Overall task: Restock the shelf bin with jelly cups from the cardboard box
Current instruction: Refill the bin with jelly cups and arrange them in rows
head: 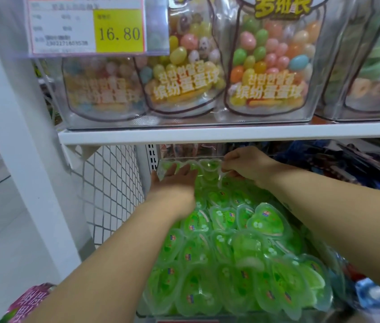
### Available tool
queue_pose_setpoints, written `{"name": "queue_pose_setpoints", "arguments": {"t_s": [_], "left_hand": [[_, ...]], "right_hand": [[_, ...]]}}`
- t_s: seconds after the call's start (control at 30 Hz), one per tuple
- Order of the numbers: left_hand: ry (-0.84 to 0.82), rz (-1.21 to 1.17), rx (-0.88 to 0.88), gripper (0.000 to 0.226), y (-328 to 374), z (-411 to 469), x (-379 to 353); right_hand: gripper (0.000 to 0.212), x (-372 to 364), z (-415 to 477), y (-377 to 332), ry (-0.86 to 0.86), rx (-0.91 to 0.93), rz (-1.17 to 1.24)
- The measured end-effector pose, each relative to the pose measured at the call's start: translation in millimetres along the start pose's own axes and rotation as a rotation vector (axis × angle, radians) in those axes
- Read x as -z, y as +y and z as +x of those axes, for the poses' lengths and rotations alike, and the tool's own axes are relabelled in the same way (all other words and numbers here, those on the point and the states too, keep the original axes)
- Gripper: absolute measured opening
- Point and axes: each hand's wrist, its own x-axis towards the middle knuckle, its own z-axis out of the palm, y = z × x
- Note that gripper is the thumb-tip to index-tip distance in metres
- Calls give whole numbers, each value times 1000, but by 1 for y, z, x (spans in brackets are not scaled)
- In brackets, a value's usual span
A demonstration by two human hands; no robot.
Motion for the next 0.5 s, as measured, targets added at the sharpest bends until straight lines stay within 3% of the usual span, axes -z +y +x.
{"name": "queue_pose_setpoints", "arguments": {"t_s": [0.2, 0.3, 0.37, 0.5], "left_hand": [[-43, -8, 28, 63, 1, 4, 3], [-39, -9, 33, 64, 3, 5, 4], [-39, -2, 24, 64, 2, 3, 4], [-46, 13, 4, 64, 0, -1, 6]], "right_hand": [[15, 23, -49, -7, 21, 303, -229], [18, 41, -82, -7, 0, 475, -545], [19, 52, -98, -8, -47, 492, -713], [31, 68, -117, -8, -165, 456, -749]]}}
